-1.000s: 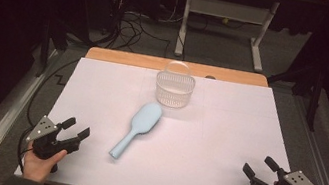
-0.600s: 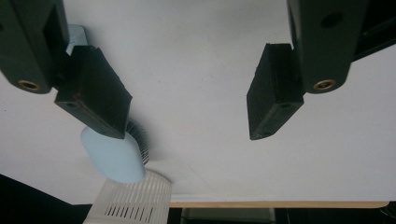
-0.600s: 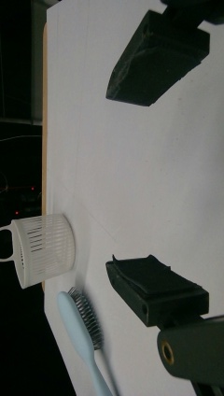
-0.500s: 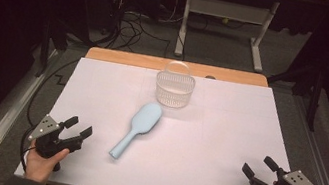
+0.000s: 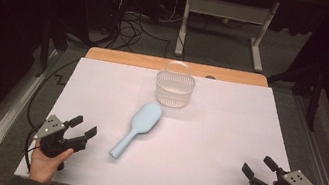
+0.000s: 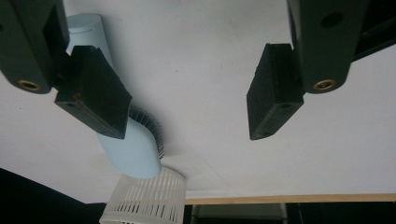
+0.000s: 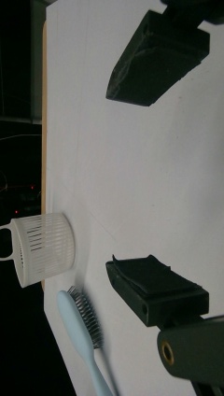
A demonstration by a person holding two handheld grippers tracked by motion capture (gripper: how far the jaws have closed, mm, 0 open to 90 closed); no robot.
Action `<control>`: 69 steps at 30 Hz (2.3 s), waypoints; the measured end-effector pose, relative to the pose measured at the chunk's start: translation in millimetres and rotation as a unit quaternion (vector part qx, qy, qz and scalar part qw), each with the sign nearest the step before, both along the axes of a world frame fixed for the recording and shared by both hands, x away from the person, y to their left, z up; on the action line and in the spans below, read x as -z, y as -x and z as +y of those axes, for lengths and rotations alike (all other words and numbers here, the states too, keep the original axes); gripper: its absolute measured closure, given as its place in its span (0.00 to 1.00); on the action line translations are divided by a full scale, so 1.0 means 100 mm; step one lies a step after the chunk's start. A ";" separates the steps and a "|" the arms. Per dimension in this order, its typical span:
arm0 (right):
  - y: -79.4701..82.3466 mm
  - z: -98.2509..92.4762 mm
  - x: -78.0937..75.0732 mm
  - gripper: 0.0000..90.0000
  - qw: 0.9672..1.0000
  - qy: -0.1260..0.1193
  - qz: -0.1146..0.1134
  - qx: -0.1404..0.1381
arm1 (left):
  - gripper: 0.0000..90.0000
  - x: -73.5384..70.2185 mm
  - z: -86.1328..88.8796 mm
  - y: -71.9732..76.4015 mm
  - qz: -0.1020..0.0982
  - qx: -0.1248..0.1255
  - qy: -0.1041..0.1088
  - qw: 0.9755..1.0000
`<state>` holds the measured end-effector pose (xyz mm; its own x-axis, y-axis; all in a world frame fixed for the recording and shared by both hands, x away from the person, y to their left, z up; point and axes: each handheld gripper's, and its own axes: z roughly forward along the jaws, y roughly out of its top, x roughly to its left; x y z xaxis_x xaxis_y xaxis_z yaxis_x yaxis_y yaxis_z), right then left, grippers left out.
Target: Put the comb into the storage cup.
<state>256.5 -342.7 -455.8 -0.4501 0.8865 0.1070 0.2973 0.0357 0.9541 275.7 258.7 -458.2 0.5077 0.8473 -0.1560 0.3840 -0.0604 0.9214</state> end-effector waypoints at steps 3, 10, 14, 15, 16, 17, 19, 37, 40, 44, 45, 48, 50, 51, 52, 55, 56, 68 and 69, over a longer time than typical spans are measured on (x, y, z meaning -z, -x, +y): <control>0.00 0.00 0.00 0.18 1.000 0.000 0.000 0.000 | 0.35 -0.01 -0.04 -0.01 -0.001 0.003 0.001 1.000; 0.00 0.00 0.00 0.18 1.000 0.001 0.001 -0.002 | 0.35 -0.02 -0.09 -0.02 -0.001 0.010 0.006 1.000; 0.00 0.00 0.00 0.18 1.000 0.001 0.001 -0.002 | 0.35 -0.02 -0.10 -0.03 -0.002 0.011 0.005 1.000; 0.00 0.00 0.00 0.18 1.000 0.000 0.001 -0.002 | 0.35 -0.02 -0.10 -0.03 -0.002 0.011 0.005 1.000; 0.00 0.00 0.00 0.18 1.000 0.000 0.001 -0.002 | 0.35 -0.02 -0.10 -0.03 -0.002 0.011 0.005 1.000; 0.00 0.00 0.00 0.18 1.000 0.001 0.001 -0.002 | 0.35 -0.02 -0.11 -0.03 -0.002 0.011 0.005 1.000; 0.00 0.00 0.00 0.18 1.000 0.000 0.002 -0.002 | 0.35 -0.03 -0.12 -0.04 -0.003 0.012 0.005 1.000; 0.00 0.01 0.00 0.18 1.000 0.000 0.003 -0.004 | 0.35 -0.06 -0.24 -0.08 -0.004 0.027 0.003 1.000; 0.00 0.01 0.00 0.18 1.000 0.000 0.003 -0.005 | 0.35 -0.06 -0.26 -0.09 -0.004 0.029 0.003 1.000; 0.00 0.01 0.00 0.18 1.000 0.000 0.004 -0.005 | 0.35 -0.07 -0.29 -0.10 -0.005 0.033 0.004 0.999; 0.00 0.01 0.00 0.18 1.000 0.000 0.004 -0.005 | 0.35 -0.07 -0.29 -0.10 -0.005 0.033 0.004 0.999; 0.00 0.00 0.00 0.18 1.000 -0.003 0.003 -0.006 | 0.35 -0.08 -0.31 -0.11 -0.005 0.035 0.004 0.999; 0.00 0.00 0.00 0.18 1.000 -0.003 0.002 -0.006 | 0.35 -0.08 -0.32 -0.11 -0.006 0.036 0.005 0.999; 0.00 0.00 0.00 0.18 1.000 -0.003 0.002 -0.006 | 0.35 -0.09 -0.33 -0.11 -0.005 0.037 0.003 0.999; 0.00 0.00 0.00 0.18 1.000 -0.003 0.002 -0.006 | 0.35 -0.09 -0.34 -0.12 -0.005 0.038 0.003 0.999; 0.00 0.00 0.00 0.18 1.000 -0.003 0.003 -0.008 | 0.35 -0.09 -0.37 -0.13 -0.006 0.042 0.001 0.999; 0.00 0.00 0.00 0.18 1.000 -0.003 0.003 -0.007 | 0.35 -0.09 -0.37 -0.13 -0.006 0.042 0.001 0.999; 0.00 0.00 -0.01 0.18 1.000 -0.005 0.003 -0.008 | 0.35 -0.12 -0.47 -0.17 -0.006 0.053 0.000 0.999; 0.00 0.00 -0.01 0.18 1.000 -0.006 0.003 -0.009 | 0.35 -0.12 -0.48 -0.17 -0.005 0.054 -0.001 0.999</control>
